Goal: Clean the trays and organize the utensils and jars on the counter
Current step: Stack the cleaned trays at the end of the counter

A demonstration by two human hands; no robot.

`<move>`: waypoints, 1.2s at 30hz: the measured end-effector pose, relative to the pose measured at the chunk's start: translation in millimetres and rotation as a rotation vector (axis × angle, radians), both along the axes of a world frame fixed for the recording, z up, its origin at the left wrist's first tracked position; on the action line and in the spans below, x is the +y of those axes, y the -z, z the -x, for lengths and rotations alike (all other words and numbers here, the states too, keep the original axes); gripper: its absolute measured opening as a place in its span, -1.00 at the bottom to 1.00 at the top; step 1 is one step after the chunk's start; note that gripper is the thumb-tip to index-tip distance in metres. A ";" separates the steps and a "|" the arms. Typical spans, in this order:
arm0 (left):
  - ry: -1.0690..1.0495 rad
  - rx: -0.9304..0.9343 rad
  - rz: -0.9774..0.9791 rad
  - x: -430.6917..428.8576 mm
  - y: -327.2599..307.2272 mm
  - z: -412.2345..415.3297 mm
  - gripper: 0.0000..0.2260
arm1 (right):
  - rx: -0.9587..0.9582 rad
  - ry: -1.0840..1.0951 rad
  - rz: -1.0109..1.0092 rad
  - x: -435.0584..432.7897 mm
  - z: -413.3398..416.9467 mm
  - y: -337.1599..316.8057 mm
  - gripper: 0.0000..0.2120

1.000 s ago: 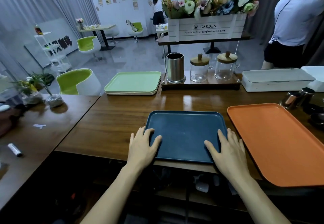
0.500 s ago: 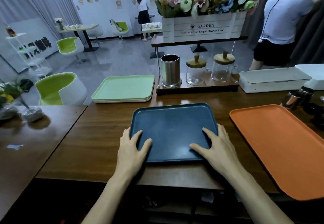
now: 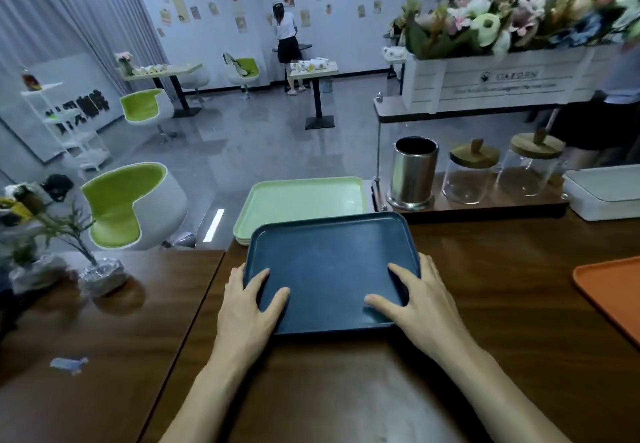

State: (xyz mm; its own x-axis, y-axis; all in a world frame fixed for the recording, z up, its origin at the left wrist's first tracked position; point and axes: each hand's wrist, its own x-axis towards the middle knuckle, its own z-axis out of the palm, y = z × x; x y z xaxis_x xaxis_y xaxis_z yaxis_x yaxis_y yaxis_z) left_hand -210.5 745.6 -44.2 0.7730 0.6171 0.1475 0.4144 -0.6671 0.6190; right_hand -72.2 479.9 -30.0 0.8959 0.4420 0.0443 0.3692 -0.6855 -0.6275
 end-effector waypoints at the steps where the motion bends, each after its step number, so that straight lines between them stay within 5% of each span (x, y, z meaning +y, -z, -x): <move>1: 0.002 -0.010 -0.007 12.0 -4.6 -2.7 -0.42 | -0.001 -0.001 0.003 12.4 -1.9 -1.7 -0.09; 17: 0.056 0.009 0.076 155.7 -13.8 -122.5 -0.46 | -0.015 0.130 0.075 163.5 -102.5 -34.6 -0.25; 36: 0.077 0.067 0.096 162.1 3.9 -162.8 -0.48 | -0.027 0.202 0.233 172.2 -136.9 2.3 -0.32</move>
